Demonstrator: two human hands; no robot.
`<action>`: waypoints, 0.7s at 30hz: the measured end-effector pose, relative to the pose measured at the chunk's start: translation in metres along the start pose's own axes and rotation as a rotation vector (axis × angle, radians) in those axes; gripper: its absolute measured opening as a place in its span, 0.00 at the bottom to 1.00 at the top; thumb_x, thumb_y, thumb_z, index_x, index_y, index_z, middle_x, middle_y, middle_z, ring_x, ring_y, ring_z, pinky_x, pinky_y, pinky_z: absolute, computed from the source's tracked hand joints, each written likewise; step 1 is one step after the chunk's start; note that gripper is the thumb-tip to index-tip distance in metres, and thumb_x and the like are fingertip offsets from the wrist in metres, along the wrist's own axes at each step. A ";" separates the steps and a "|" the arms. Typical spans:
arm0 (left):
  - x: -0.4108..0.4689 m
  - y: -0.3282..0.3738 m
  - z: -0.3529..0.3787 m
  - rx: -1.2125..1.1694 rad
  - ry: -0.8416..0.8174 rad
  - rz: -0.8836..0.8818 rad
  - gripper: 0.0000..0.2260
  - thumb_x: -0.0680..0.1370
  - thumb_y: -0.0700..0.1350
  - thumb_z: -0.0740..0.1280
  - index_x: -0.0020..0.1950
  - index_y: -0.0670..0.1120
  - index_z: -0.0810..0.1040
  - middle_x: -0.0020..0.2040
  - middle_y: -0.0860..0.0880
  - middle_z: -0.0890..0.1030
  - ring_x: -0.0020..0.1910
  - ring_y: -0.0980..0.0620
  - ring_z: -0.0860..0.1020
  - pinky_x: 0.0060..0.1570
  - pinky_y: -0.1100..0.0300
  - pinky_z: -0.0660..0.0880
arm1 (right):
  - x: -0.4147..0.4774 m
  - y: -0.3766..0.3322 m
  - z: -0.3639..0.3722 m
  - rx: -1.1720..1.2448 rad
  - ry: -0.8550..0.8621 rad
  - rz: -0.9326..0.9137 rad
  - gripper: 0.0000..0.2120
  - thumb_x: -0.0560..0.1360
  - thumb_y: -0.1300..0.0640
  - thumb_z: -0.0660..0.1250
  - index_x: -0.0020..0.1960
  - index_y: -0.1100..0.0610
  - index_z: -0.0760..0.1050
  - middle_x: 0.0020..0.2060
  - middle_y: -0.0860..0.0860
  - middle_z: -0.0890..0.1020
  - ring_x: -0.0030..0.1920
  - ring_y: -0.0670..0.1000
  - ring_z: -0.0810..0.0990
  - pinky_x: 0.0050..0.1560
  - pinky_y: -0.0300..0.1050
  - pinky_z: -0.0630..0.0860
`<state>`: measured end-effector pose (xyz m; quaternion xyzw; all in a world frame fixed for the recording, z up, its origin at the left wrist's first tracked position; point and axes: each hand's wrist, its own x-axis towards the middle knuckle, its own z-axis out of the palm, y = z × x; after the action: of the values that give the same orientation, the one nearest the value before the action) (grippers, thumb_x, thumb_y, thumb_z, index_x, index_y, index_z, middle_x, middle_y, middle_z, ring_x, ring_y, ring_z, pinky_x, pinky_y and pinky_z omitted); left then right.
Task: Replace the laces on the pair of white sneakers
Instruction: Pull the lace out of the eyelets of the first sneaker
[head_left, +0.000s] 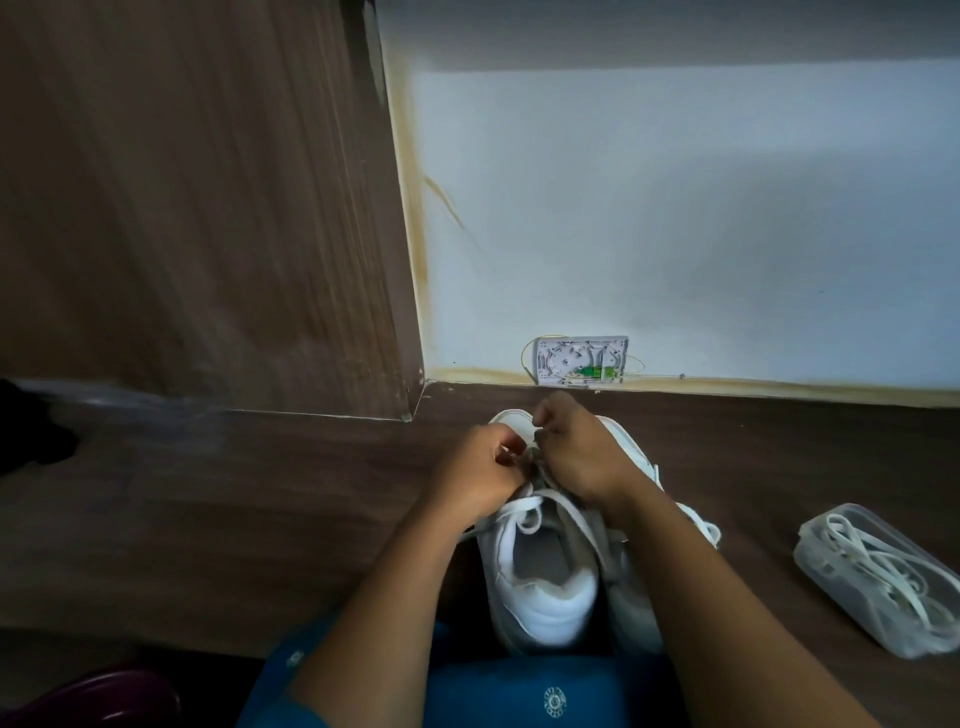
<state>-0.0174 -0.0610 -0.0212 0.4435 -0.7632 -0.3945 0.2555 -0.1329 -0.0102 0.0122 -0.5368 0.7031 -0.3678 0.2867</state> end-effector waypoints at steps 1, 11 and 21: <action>0.002 0.000 0.001 0.020 0.004 0.023 0.04 0.74 0.38 0.68 0.41 0.46 0.77 0.32 0.50 0.77 0.32 0.53 0.74 0.36 0.56 0.70 | 0.000 -0.002 0.000 0.118 -0.002 0.054 0.09 0.73 0.68 0.57 0.47 0.56 0.68 0.32 0.52 0.74 0.30 0.50 0.70 0.27 0.40 0.65; 0.008 0.010 0.013 -0.414 0.081 -0.204 0.10 0.78 0.36 0.62 0.38 0.47 0.74 0.33 0.47 0.75 0.28 0.54 0.70 0.28 0.63 0.67 | -0.002 -0.006 -0.012 -0.409 0.025 -0.031 0.05 0.73 0.63 0.65 0.45 0.58 0.80 0.45 0.55 0.83 0.48 0.55 0.79 0.40 0.39 0.69; 0.003 0.026 0.010 -0.353 -0.035 -0.076 0.14 0.72 0.28 0.64 0.36 0.46 0.79 0.35 0.45 0.79 0.37 0.50 0.76 0.39 0.60 0.71 | 0.002 -0.005 -0.015 -0.268 0.260 -0.302 0.13 0.69 0.68 0.64 0.51 0.58 0.78 0.44 0.53 0.79 0.44 0.53 0.76 0.43 0.42 0.71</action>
<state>-0.0382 -0.0526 -0.0050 0.4134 -0.6691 -0.5392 0.3011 -0.1426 -0.0099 0.0251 -0.6174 0.6882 -0.3759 0.0617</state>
